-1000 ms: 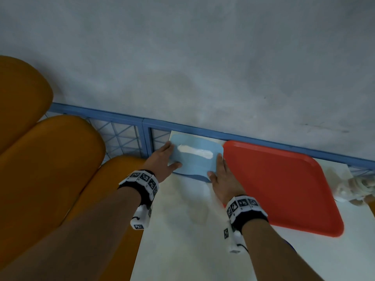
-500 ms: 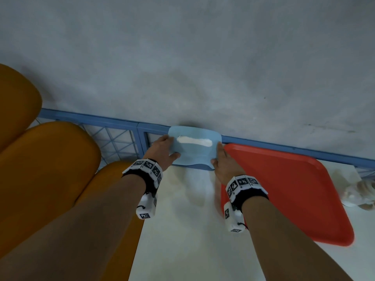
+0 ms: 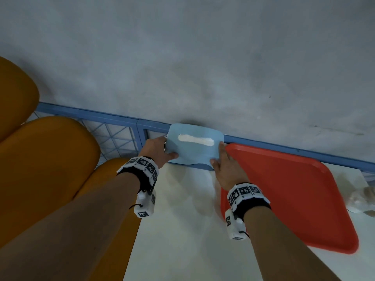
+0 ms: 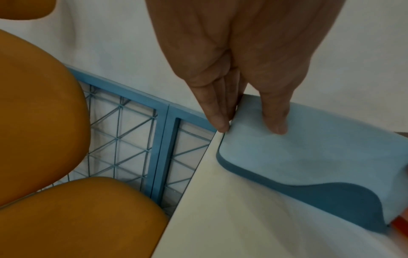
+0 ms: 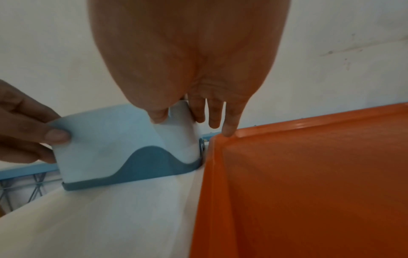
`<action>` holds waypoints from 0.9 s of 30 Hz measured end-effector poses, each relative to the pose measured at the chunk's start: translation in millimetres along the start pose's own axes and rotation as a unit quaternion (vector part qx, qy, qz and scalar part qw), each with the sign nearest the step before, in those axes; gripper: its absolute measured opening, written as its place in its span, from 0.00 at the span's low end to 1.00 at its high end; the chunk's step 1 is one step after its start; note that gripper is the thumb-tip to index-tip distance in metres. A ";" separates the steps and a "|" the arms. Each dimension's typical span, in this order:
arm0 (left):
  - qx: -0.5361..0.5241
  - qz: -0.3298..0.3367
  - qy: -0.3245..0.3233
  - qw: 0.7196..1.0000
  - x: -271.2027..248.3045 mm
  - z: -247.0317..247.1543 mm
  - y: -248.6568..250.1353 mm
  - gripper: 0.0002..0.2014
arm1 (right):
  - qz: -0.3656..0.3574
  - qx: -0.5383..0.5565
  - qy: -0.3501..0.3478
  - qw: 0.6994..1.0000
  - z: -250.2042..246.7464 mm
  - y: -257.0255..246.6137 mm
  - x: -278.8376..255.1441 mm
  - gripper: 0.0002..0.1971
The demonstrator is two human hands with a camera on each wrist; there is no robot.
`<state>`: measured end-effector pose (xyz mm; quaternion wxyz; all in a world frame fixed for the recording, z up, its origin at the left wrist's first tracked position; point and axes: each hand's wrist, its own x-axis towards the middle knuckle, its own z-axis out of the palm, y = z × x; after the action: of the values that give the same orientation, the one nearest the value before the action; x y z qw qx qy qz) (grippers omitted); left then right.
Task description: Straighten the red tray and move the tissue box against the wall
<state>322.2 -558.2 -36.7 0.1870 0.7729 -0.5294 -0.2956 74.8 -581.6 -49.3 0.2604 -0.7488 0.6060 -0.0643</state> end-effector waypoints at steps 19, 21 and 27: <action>0.007 0.028 0.013 1.000 1.6 2.9 4.2 0.38 | -0.038 0.039 0.023 0.998 -4.9 11.9 3.3 0.32; 0.017 0.033 0.018 0.999 3.5 3.1 4.3 0.37 | -0.037 0.045 0.027 0.998 -5.3 13.6 5.6 0.32; 0.024 0.042 0.021 0.999 0.6 2.8 7.2 0.38 | -0.020 0.046 0.016 0.999 -8.3 10.8 5.5 0.33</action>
<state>315.4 -561.4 -34.6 0.1915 0.7605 -0.5643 -0.2581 63.4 -590.8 -48.5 0.2836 -0.7467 0.5917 -0.1091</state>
